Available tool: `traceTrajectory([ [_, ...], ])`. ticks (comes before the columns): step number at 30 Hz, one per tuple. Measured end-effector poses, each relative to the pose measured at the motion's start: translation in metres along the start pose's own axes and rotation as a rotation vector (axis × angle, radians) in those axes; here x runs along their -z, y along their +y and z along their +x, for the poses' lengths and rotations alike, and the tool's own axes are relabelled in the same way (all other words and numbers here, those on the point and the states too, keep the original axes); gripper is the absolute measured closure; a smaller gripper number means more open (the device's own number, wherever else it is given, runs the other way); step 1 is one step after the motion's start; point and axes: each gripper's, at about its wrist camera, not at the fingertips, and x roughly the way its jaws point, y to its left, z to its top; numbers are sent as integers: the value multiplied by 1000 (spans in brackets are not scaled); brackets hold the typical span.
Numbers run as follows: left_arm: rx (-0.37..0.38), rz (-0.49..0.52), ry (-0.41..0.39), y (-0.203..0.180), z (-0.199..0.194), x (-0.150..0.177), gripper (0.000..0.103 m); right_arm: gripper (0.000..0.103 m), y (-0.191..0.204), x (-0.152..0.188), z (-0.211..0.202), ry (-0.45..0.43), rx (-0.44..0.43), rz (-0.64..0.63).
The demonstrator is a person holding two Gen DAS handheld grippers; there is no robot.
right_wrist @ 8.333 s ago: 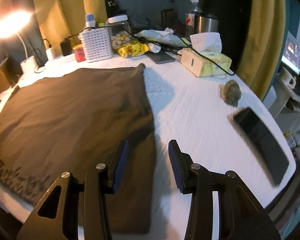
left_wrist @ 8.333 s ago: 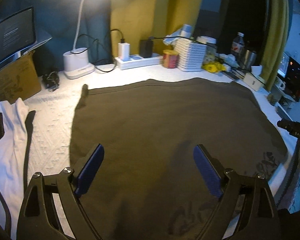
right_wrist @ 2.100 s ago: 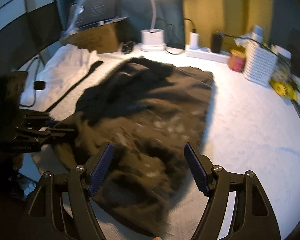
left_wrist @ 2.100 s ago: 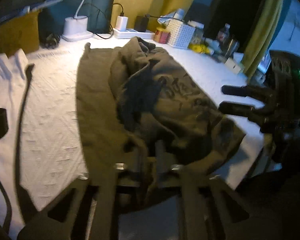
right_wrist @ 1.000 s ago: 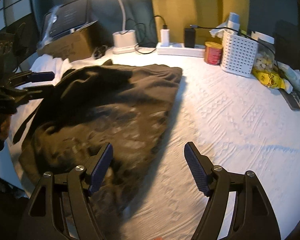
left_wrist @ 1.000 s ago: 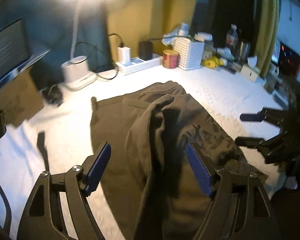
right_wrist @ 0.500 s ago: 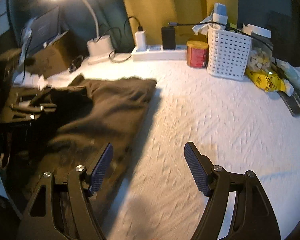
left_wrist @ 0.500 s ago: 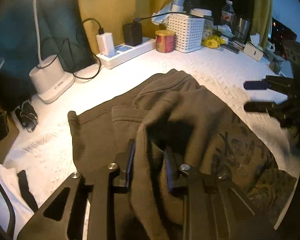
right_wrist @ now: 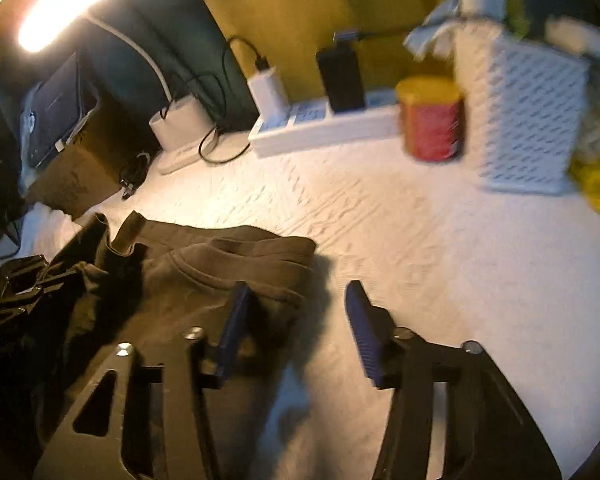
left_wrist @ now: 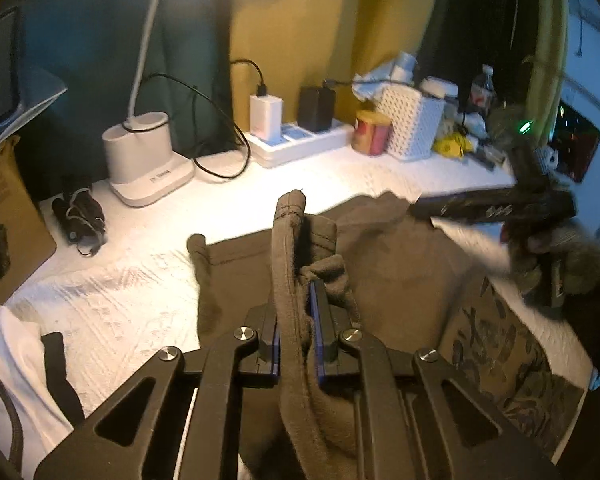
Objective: Fold small clothes
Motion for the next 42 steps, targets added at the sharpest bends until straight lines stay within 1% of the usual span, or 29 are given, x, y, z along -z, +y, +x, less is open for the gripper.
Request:
traceTrajectory([
  [1, 5, -10, -9, 2, -1, -1, 93, 77, -1, -2, 4, 10, -27, 12],
  [2, 9, -17, -14, 4, -2, -1, 95, 80, 0, -3, 4, 7, -29, 14],
  [3, 10, -20, -18, 6, -3, -1, 95, 85, 1, -5, 2, -7, -31, 9],
  [5, 11, -27, -34, 7, -6, -3, 95, 89, 4, -11, -8, -46, -39, -7],
  [7, 16, -35, -56, 9, -11, -5, 95, 89, 6, -17, -18, -79, -29, -24],
  [9, 4, -42, -70, 15, -12, -9, 95, 90, 5, -22, -26, -106, -23, -28],
  [11, -5, -63, -76, 25, -6, -12, 96, 90, 3, -25, -29, -133, -4, -32],
  [13, -20, -84, -64, 36, 4, -12, 96, 90, -5, -25, -29, -149, 19, -13],
  [17, -39, -123, 11, 56, 34, -7, 96, 90, -21, -22, -13, -119, 40, 30],
  [18, -32, -131, 24, 57, 37, -8, 96, 90, -24, -21, -9, -111, 54, 37],
  [20, -27, -129, 15, 57, 37, -10, 96, 90, -28, -20, -2, -98, 66, 50],
  [21, -37, -126, 26, 58, 40, -11, 96, 90, -30, -20, 0, -93, 71, 60],
  [23, -50, -142, 77, 62, 49, -11, 95, 89, -34, -22, 1, -91, 78, 73],
  [25, -58, -152, 82, 64, 49, -9, 93, 88, -35, -23, 1, -92, 87, 75],
  [26, -75, -151, 79, 63, 48, -9, 90, 88, -34, -23, 0, -94, 91, 74],
  [28, -99, -148, 78, 62, 46, -8, 89, 88, -32, -22, -1, -98, 107, 64],
  [29, -107, -150, 84, 63, 46, -8, 86, 87, -30, -21, -1, -103, 128, 55],
  [31, -146, -142, 97, 59, 45, -8, 76, 87, -29, -22, -3, -126, 185, 46],
  [32, -164, -141, 100, 59, 43, -9, 67, 83, -28, -21, -7, -142, 218, 42],
  [33, -181, -144, 101, 59, 39, -9, 55, 79, -28, -20, -11, -155, 240, 38],
  [34, -185, -153, 96, 60, 35, -9, 50, 71, -28, -19, -15, -166, 250, 35],
  [35, -179, -165, 83, 60, 28, -8, 42, 65, -27, -16, -20, -172, 251, 33],
  [37, -172, -177, 68, 58, 18, -6, 40, 62, -23, -11, -26, -172, 252, 21],
  [39, -177, -166, 64, 51, 8, -4, 40, 61, -19, -6, -32, -171, 252, 15],
  [42, -154, -158, 61, 38, -2, -2, 40, 61, -10, 2, -41, -172, 247, 8],
])
